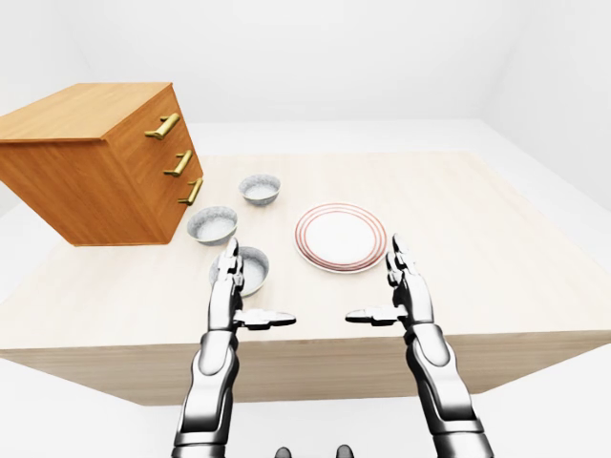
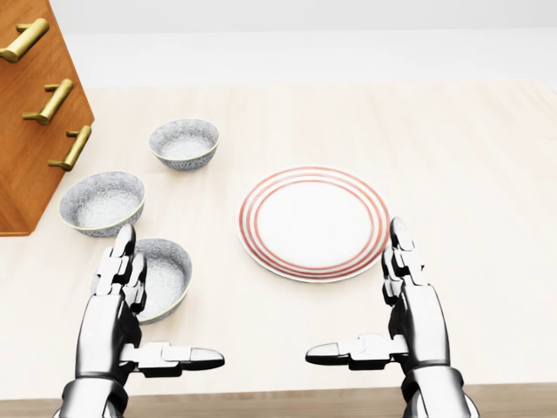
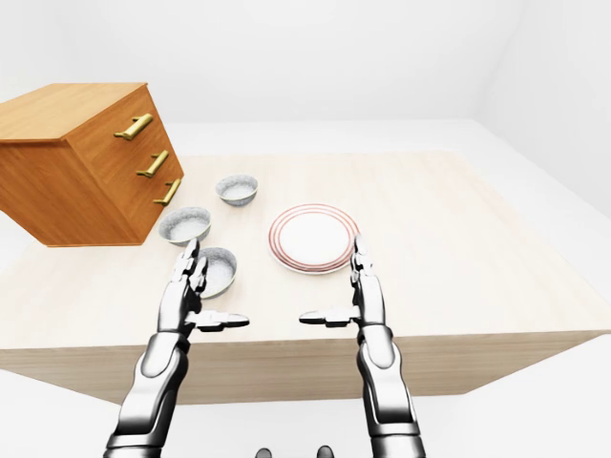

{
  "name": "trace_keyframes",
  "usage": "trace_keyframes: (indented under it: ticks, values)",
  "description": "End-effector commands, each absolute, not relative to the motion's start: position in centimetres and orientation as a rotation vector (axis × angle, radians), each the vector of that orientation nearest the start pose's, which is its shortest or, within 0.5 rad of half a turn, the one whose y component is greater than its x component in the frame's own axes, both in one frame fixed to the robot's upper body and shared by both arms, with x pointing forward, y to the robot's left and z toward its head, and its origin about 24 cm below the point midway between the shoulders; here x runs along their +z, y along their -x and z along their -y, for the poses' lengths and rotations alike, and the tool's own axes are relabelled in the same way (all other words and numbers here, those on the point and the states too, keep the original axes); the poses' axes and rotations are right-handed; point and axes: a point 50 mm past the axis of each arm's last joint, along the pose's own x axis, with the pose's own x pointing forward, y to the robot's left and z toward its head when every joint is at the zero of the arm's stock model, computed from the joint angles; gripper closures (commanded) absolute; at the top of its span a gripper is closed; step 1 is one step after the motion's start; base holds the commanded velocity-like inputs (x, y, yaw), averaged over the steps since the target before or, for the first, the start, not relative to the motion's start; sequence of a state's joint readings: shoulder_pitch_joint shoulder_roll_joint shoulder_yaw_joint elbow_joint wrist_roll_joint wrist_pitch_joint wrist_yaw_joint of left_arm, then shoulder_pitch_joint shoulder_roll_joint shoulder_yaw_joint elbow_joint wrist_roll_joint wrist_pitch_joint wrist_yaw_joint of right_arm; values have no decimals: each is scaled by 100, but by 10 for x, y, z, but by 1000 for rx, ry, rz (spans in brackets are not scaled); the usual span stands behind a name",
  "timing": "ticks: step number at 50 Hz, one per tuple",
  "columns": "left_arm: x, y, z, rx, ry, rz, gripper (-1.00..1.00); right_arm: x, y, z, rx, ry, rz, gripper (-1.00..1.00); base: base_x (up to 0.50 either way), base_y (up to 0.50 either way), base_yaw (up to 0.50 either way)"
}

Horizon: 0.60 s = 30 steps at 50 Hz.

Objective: Put the bowl at the front on the plate.

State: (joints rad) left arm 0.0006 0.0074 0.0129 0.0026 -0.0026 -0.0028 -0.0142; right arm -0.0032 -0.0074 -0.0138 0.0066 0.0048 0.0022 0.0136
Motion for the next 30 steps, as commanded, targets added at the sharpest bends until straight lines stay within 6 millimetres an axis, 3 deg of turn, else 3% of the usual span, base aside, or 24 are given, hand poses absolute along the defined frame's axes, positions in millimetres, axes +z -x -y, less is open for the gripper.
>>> trace_keyframes:
  ticks: [1,10,17,30]
  values:
    - [40,-253,-159,-3,-16,-2,-100,39,-256,158,2,13,-19,-100,0,0,0]
    - [45,-249,-162,5,2,10,-100,37,-257,158,3,13,-23,-100,0,0,0]
    - [57,-249,-175,77,57,18,-100,37,-257,158,4,15,-25,-100,0,0,0]
    - [84,-213,-197,129,32,133,-100,36,-257,158,3,19,-29,-100,0,0,0]
